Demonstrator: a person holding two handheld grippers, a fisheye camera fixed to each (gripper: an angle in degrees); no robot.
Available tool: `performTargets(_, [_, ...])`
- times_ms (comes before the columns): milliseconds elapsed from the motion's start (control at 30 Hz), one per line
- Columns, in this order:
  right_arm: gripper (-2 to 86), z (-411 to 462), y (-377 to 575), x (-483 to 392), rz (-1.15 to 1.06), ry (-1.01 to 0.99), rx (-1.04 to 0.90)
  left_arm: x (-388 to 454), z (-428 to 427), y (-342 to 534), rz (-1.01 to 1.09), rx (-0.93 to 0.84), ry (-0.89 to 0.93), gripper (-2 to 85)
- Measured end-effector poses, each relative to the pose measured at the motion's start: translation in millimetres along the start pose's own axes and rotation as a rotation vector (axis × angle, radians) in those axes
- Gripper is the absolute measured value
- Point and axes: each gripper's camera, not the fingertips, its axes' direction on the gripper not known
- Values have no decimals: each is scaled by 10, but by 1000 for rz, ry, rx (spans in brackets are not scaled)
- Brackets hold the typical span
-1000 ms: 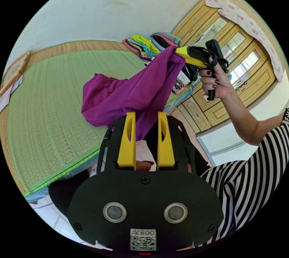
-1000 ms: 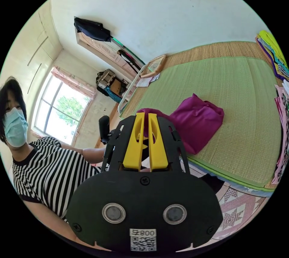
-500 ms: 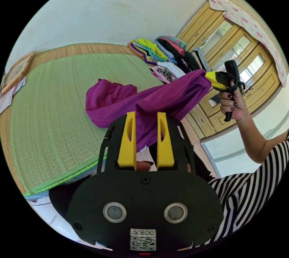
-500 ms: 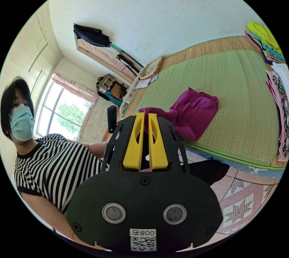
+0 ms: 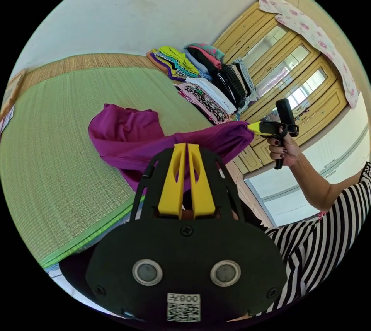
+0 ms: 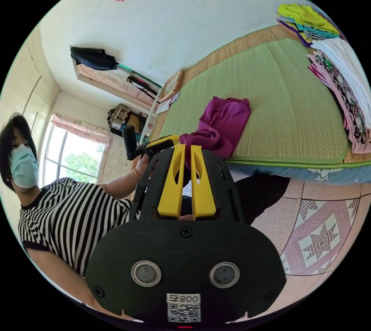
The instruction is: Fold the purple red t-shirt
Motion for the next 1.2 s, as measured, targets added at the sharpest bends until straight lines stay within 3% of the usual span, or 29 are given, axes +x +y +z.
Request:
performTargets(333, [24, 13, -116, 212, -23, -9, -5, -129, 326, -321, -16, -147, 115, 94])
performTargets(500, [23, 39, -258, 258, -54, -17, -6, -216, 270, -523, -59, -155, 166, 28])
performTargets(733, [23, 31, -430, 354, -75, 74, -29, -273, -52, -656, -75, -79, 217, 5])
performTargets(933, [22, 70, -416, 762, 36, 100, -31, -348, -171, -806, -87, -67, 194, 14])
performTargets(1200, [23, 77, -256, 1524, 273, 118, 36, -705, 42, -606, -195, -242, 123, 64])
